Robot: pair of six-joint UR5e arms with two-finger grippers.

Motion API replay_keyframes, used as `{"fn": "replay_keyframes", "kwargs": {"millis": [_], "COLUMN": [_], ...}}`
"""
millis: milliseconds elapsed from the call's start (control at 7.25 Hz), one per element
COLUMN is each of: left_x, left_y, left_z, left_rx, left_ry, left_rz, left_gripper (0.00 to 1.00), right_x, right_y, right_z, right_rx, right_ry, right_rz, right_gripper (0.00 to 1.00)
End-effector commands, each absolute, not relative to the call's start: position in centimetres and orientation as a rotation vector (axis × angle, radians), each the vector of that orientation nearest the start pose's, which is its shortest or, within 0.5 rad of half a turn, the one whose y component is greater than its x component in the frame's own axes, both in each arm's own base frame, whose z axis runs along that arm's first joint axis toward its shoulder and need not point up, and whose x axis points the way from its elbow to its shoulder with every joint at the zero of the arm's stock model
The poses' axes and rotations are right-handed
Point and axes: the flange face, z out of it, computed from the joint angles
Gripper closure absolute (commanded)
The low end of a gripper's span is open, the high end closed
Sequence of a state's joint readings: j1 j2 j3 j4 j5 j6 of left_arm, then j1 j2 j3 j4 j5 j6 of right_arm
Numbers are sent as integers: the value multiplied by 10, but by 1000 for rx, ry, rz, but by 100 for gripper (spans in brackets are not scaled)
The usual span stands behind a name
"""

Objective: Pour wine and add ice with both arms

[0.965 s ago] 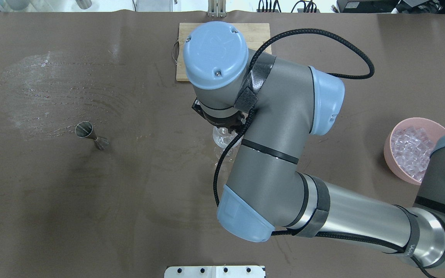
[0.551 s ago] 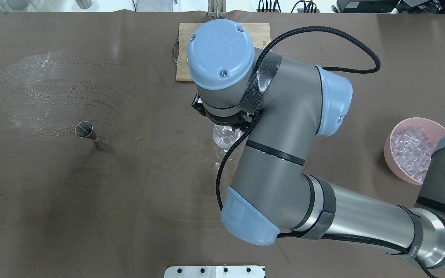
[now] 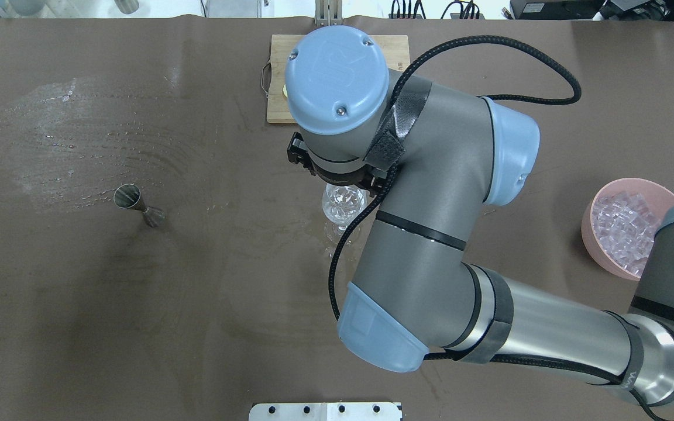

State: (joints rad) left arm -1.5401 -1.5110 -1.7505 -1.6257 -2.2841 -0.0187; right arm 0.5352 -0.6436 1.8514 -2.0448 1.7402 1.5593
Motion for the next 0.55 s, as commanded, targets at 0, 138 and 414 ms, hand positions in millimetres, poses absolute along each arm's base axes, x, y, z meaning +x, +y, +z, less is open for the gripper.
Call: {"fn": "replay_keyframes", "kwargs": {"millis": [0, 138, 414], "left_x": [-54, -54, -54], "left_y": [-477, -477, -468], "left_z": [598, 600, 609], "left_rx": [146, 135, 82], "left_ry": [711, 705, 712], "left_rz": [72, 68, 41], "left_gripper": [1, 1, 1], "right_x": [-437, -401, -309], "right_y": [-424, -452, -511], "right_z": [78, 109, 176], "right_rx": [45, 26, 55], "right_ry": [-768, -751, -727], "right_rz": [391, 348, 229], "right_gripper": [0, 0, 0]}}
